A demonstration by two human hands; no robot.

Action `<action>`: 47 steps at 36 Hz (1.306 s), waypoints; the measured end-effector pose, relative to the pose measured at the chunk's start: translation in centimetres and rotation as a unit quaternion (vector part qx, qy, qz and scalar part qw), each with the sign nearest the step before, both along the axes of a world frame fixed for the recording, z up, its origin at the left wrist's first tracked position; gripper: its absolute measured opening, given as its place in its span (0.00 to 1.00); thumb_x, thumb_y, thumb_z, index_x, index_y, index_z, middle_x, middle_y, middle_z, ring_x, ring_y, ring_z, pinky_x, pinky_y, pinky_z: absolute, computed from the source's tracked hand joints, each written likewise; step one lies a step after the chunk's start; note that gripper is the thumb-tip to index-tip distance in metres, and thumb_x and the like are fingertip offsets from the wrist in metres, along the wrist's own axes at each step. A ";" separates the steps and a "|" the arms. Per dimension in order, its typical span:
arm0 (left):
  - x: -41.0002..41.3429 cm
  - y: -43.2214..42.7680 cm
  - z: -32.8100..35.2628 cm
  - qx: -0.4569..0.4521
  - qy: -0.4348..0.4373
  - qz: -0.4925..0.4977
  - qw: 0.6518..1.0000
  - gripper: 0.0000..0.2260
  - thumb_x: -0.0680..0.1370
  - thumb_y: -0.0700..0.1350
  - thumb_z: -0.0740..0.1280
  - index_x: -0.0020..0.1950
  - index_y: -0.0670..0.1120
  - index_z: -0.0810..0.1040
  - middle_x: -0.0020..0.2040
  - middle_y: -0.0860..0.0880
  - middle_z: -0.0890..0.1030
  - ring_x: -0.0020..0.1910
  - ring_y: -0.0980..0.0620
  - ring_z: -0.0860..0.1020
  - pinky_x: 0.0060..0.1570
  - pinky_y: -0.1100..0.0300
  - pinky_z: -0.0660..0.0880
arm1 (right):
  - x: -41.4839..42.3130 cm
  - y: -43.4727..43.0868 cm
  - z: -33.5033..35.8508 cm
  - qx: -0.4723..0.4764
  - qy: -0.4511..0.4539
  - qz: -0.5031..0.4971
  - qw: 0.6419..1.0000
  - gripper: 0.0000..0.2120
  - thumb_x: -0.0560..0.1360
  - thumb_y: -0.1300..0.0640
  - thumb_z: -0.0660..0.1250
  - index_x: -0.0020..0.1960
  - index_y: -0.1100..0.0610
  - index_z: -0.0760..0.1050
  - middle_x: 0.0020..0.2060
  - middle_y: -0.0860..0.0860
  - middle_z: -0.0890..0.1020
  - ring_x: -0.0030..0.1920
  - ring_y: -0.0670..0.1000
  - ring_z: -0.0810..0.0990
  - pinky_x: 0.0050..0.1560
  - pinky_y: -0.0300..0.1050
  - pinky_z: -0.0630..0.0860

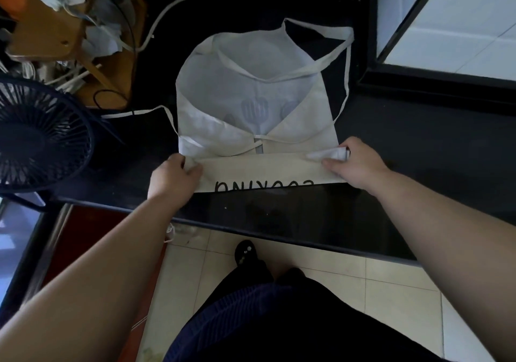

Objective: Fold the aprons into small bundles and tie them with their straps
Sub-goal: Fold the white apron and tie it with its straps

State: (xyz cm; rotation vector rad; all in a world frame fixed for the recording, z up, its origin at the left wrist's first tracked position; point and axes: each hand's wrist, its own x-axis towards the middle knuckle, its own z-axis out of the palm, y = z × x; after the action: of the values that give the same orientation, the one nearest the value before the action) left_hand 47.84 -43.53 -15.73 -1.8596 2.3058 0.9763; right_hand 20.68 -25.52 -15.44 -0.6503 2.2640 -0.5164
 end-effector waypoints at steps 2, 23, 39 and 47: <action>-0.2 0.4 -0.1 0.001 -0.020 0.004 1.000 0.13 0.78 0.49 0.64 0.58 0.43 0.72 0.49 0.44 0.77 0.47 0.45 0.74 0.38 0.56 0.67 | 0.2 -0.1 0.1 0.041 0.001 -0.002 0.999 0.14 0.75 0.51 0.67 0.56 0.54 0.66 0.47 0.51 0.75 0.40 0.48 0.74 0.38 0.45 0.73; -2.6 -3.5 -0.7 -0.125 -0.060 -0.168 0.976 0.12 0.82 0.47 0.59 0.54 0.43 0.79 0.52 0.42 0.76 0.48 0.41 0.75 0.42 0.53 0.70 | -0.4 -5.5 -0.8 0.070 0.230 0.137 0.961 0.08 0.79 0.64 0.55 0.53 0.60 0.72 0.46 0.58 0.77 0.48 0.60 0.76 0.36 0.44 0.65; 0.4 -3.4 -0.8 -0.161 -0.085 0.069 0.981 0.18 0.80 0.47 0.61 0.69 0.43 0.73 0.64 0.37 0.72 0.57 0.34 0.73 0.47 0.46 0.71 | 0.4 -3.0 -0.1 0.074 0.239 0.045 0.967 0.24 0.81 0.56 0.54 0.75 0.56 0.54 0.67 0.61 0.64 0.60 0.63 0.71 0.54 0.56 0.70; 0.2 3.0 0.5 -0.169 0.058 -0.222 0.959 0.25 0.75 0.60 0.57 0.65 0.49 0.78 0.66 0.43 0.75 0.63 0.39 0.73 0.62 0.43 0.70 | 4.1 -0.9 1.1 0.000 0.169 0.350 0.921 0.28 0.73 0.38 0.66 0.67 0.52 0.72 0.62 0.51 0.72 0.61 0.57 0.71 0.63 0.49 0.65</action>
State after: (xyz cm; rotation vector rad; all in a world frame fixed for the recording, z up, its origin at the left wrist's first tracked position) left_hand 48.02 -40.58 -15.22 -1.2799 2.9293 0.6790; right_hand 24.81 -26.43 -14.32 -1.5589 2.1245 -0.0466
